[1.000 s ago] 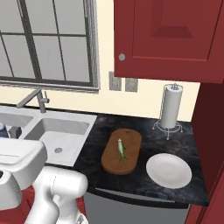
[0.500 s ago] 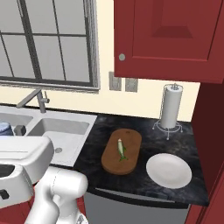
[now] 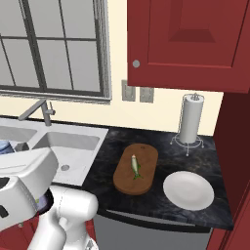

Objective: Pick the fish from the plate and place it on the cutting board. Then pick the condiment bottle from the cabinet and place it next to the cutting board.

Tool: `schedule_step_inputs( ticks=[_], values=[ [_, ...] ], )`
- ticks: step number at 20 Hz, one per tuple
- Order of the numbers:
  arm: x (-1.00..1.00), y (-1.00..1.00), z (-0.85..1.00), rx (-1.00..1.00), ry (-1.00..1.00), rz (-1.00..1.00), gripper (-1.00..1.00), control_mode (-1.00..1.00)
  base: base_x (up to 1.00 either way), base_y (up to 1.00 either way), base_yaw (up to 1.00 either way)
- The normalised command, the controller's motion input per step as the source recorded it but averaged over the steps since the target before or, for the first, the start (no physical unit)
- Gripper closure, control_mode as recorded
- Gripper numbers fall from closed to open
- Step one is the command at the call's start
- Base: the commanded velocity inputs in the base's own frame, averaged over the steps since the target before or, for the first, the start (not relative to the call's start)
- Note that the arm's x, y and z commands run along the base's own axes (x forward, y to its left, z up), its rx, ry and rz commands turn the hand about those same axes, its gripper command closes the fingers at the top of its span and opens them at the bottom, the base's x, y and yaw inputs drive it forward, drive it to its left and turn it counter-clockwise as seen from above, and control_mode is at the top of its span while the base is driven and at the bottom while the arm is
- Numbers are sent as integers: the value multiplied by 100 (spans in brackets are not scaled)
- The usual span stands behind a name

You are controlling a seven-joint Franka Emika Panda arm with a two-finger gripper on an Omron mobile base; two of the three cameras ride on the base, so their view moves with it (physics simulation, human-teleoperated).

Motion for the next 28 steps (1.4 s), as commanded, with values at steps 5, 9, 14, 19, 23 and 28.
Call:
schedule_step_inputs(
  ticks=[5, 9, 14, 19, 23, 28],
  values=[
    [32, 6, -17, -10, 0, 2, 100, -100, 0, 0, 0],
    [48, 2, -31, -3, 0, 7, 100, -100, 0, 0, 0],
    [47, 3, -51, 0, -2, 10, 100, -100, 0, 0, 0],
    [24, 0, -58, 0, -10, 11, 100, -100, 0, 0, 0],
    [9, 0, -58, 0, -16, 10, 100, -100, 0, 0, 0],
    [9, 1, -48, 2, -14, 6, 100, -100, 0, 0, 0]
  ],
)
